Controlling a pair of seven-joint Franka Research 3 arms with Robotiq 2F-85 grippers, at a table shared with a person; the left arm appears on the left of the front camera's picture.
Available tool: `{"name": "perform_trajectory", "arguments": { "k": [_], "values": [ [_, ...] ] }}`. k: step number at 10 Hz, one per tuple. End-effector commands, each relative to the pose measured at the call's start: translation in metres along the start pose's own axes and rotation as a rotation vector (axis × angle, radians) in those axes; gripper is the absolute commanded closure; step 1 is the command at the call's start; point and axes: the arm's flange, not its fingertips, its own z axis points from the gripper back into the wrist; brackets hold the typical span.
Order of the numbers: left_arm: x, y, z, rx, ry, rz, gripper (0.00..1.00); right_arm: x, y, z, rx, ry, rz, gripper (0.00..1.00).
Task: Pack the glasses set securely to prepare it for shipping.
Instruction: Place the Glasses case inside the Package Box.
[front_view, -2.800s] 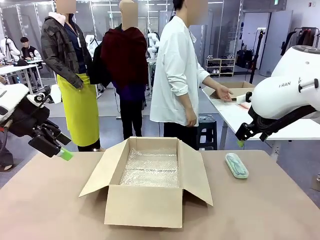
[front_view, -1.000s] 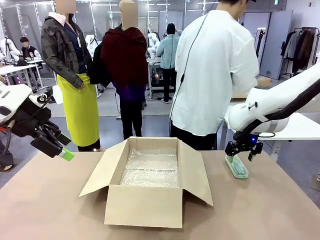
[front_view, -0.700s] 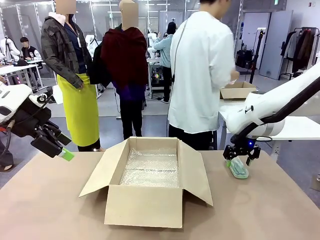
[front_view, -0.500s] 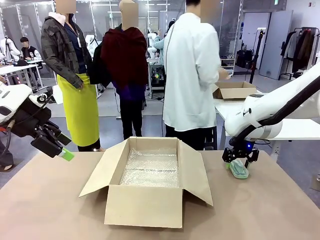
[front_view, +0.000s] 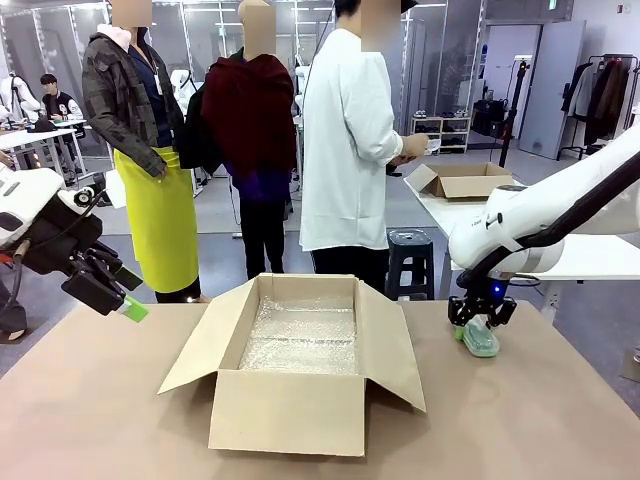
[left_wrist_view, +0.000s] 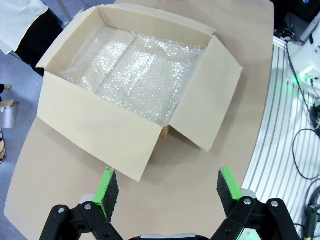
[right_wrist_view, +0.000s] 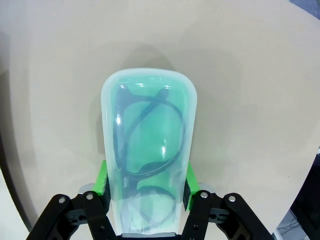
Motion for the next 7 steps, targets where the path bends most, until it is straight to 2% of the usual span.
{"name": "perform_trajectory", "arguments": {
  "k": [1, 3, 5, 7],
  "values": [
    [-0.002, 0.001, 0.002, -0.020, -0.012, -0.015, 0.00, -0.003, 0.010, 0.018, -0.036, 0.011, -0.035, 0.75],
    [-0.002, 0.001, 0.002, -0.020, -0.012, -0.015, 0.00, -0.014, 0.017, 0.058, -0.072, 0.025, 0.020, 0.75],
    [-0.002, 0.001, 0.002, -0.020, -0.012, -0.015, 0.00, -0.035, 0.032, 0.113, -0.046, 0.056, 0.214, 0.75],
    [-0.002, 0.001, 0.002, -0.020, -0.012, -0.015, 0.00, -0.043, 0.047, 0.140, -0.051, 0.045, 0.327, 0.75]
  ]
}}
